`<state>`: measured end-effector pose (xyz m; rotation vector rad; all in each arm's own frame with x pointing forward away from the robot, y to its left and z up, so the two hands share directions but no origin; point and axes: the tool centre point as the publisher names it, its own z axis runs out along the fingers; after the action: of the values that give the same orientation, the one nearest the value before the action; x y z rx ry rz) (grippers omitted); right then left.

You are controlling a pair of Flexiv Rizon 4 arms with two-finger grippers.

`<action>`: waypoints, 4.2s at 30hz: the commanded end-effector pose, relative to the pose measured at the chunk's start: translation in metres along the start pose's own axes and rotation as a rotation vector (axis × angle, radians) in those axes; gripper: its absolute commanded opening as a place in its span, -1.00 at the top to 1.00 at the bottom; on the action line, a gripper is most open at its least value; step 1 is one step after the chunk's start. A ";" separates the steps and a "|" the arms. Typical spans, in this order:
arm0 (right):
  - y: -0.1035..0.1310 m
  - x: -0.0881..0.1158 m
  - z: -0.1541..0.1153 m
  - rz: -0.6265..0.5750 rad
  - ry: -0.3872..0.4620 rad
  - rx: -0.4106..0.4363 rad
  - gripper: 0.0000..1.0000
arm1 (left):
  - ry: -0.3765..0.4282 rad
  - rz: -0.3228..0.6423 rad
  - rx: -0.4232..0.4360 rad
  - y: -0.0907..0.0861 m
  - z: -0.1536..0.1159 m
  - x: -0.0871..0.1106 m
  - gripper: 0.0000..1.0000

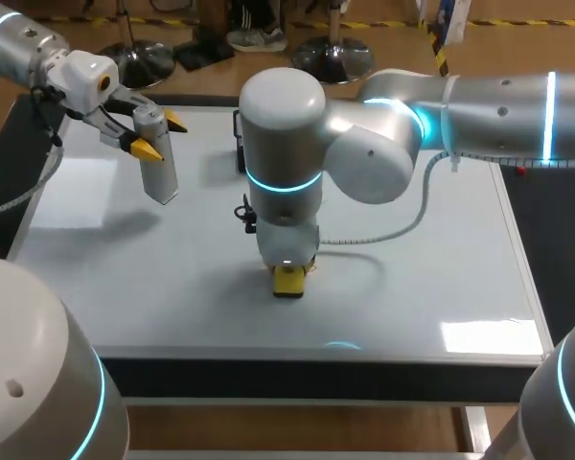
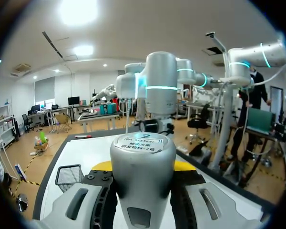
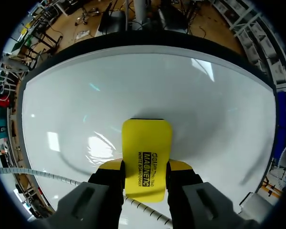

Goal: Pick up the inspection probe, press it on each red-marked spot on the whiteboard one by one, put down the probe, pick up the eraser, and wipe off all the red marks.

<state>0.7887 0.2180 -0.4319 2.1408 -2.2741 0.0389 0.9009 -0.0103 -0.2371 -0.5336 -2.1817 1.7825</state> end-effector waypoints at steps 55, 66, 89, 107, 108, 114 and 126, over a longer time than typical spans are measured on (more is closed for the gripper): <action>-0.050 0.094 -0.051 0.097 -0.017 0.012 1.00 | 0.001 0.001 -0.001 -0.001 -0.001 0.000 1.00; -0.050 0.094 -0.051 0.097 -0.017 0.012 1.00 | 0.001 0.001 -0.001 -0.001 -0.001 0.000 1.00; -0.186 0.082 -0.028 -0.033 -0.052 -0.015 1.00 | 0.001 0.001 -0.001 -0.001 -0.001 0.000 1.00; -0.255 0.083 -0.024 -0.041 -0.028 -0.010 1.00 | 0.001 0.001 -0.001 -0.001 -0.001 0.000 1.00; -0.256 0.083 -0.024 -0.043 -0.028 -0.012 1.00 | 0.001 0.001 -0.001 -0.001 -0.001 0.000 1.00; -0.264 0.080 -0.020 -0.047 -0.027 -0.017 1.00 | 0.001 0.001 -0.001 -0.001 -0.001 0.000 1.00; -0.270 0.070 -0.013 -0.072 -0.018 -0.017 1.00 | 0.001 0.001 -0.001 -0.001 -0.001 0.000 1.00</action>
<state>1.0500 0.1293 -0.4134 2.2269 -2.2040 -0.0041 0.9009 -0.0103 -0.2371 -0.5336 -2.1816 1.7826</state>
